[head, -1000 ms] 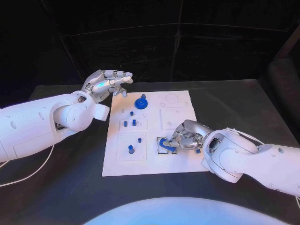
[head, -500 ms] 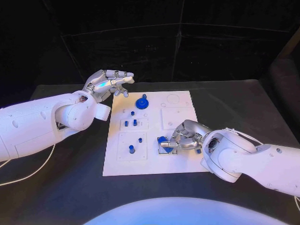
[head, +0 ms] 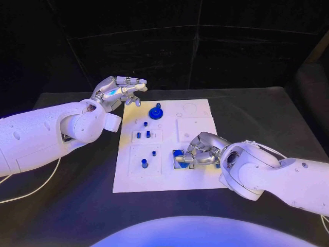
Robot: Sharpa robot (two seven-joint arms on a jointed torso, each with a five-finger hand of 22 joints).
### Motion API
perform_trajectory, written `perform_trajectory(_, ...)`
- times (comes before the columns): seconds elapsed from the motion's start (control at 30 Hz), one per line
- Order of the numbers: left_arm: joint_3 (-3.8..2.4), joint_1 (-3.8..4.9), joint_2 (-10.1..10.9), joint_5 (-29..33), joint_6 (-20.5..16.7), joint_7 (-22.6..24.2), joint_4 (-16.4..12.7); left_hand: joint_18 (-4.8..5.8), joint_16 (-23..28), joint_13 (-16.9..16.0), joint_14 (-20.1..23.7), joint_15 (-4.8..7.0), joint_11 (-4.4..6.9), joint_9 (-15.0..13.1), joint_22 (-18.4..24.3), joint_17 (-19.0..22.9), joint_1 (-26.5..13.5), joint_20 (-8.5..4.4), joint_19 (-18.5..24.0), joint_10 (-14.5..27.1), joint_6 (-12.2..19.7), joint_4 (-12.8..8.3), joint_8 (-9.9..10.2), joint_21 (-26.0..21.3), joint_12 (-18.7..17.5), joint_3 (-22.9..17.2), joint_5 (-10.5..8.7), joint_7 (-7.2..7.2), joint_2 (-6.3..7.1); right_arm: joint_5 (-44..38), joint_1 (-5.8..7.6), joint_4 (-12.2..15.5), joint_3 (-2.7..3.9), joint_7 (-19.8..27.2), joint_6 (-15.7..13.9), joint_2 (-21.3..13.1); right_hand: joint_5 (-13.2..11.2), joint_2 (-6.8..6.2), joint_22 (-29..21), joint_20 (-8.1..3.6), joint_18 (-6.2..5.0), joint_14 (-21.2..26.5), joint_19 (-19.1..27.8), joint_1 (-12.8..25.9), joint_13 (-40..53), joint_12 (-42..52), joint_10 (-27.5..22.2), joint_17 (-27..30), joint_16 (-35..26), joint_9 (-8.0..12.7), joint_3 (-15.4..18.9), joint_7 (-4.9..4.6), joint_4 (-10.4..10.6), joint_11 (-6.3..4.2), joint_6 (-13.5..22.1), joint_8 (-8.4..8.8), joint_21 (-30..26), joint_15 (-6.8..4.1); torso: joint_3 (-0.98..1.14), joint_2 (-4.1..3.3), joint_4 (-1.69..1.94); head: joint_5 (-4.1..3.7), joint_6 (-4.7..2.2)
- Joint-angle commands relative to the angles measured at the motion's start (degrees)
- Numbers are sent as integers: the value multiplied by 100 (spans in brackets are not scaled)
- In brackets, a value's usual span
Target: Assemble the parts on the task board
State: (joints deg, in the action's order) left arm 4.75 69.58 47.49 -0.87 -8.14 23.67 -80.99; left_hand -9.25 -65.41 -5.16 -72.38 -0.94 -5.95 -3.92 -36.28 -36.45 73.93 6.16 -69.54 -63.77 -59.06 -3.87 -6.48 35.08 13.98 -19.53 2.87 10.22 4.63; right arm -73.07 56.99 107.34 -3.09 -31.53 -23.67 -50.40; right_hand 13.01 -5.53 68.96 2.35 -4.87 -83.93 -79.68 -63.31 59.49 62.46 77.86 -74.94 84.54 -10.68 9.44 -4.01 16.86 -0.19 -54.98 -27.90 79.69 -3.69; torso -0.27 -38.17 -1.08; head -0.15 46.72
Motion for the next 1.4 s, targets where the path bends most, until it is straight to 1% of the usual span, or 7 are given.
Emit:
perform_trajectory(0.03,-3,7,-6,17,74,14,5,-117,0,-10,44,-5,10,6,5,4,2,46,-10,30,43,4,-1,-25,24,42,-9,-6,-48,-52,6,45,2,162,142,5,45,77,17,-7,62,-390,-60,12,32,34,33,-326,15,-12,-34,6,-5,-23,-66,-40,24,-45,2,0,-5,-4,-3)
perform_trajectory(0.3,-2,7,-11,17,81,10,15,-117,0,-10,44,-5,10,6,5,4,2,46,-10,30,43,4,-1,-25,24,42,-9,-6,-48,-58,6,89,2,249,142,-20,75,131,25,-17,63,-393,-65,46,61,50,53,-337,19,-12,-28,16,-4,-33,-88,-49,29,-54,1,3,0,-16,0)
perform_trajectory(0.47,0,7,-14,17,88,4,18,-117,0,-10,44,-5,10,6,5,4,2,46,-10,30,43,4,-1,-25,24,42,-9,-6,-48,-295,6,84,2,217,218,-48,109,319,26,-30,63,-391,-64,2,65,20,59,-335,14,1,-47,21,-26,-40,-90,-39,29,-63,-2,1,-1,-17,-9)
perform_trajectory(0.63,1,7,-14,17,93,-8,15,-117,0,-10,44,-5,10,6,5,4,2,46,-10,30,43,4,-1,-25,24,42,-9,-6,-48,-516,6,60,2,158,277,-60,386,443,35,-41,64,-391,-65,-588,80,-18,65,-340,10,11,-142,32,-219,-52,-119,-44,30,-75,-3,-2,3,-20,-9)
perform_trajectory(0.8,3,7,-17,17,99,-15,11,-117,0,-10,44,-5,10,6,5,4,2,46,-10,30,43,4,-1,-25,24,42,-9,-6,-48,-689,6,20,2,52,340,-26,374,585,46,-64,65,-396,-69,-1157,97,-41,73,-371,21,-16,-294,81,-516,-99,-219,-105,34,-110,-2,-5,4,-30,1)
perform_trajectory(0.97,4,7,-7,17,98,-17,10,-117,0,-10,44,-5,10,6,5,4,2,46,-10,30,43,4,-1,-25,24,42,-9,-6,-48,-864,6,-1,2,34,471,-21,-113,415,34,-87,64,-391,-57,-1514,78,-107,52,-356,7,-32,-293,87,-811,-110,-264,-133,21,-123,-7,0,-1,-43,13)
perform_trajectory(1.4,5,7,12,17,104,-24,6,-117,0,-10,44,-5,10,6,5,4,2,46,-10,30,43,4,-1,-25,24,42,-9,-6,-48,-1045,7,13,2,-17,499,-71,-215,422,50,-92,67,-393,-61,-1663,82,-135,56,-371,8,-38,-318,101,-935,-121,-295,-144,23,-130,-2,-1,-2,-49,20)
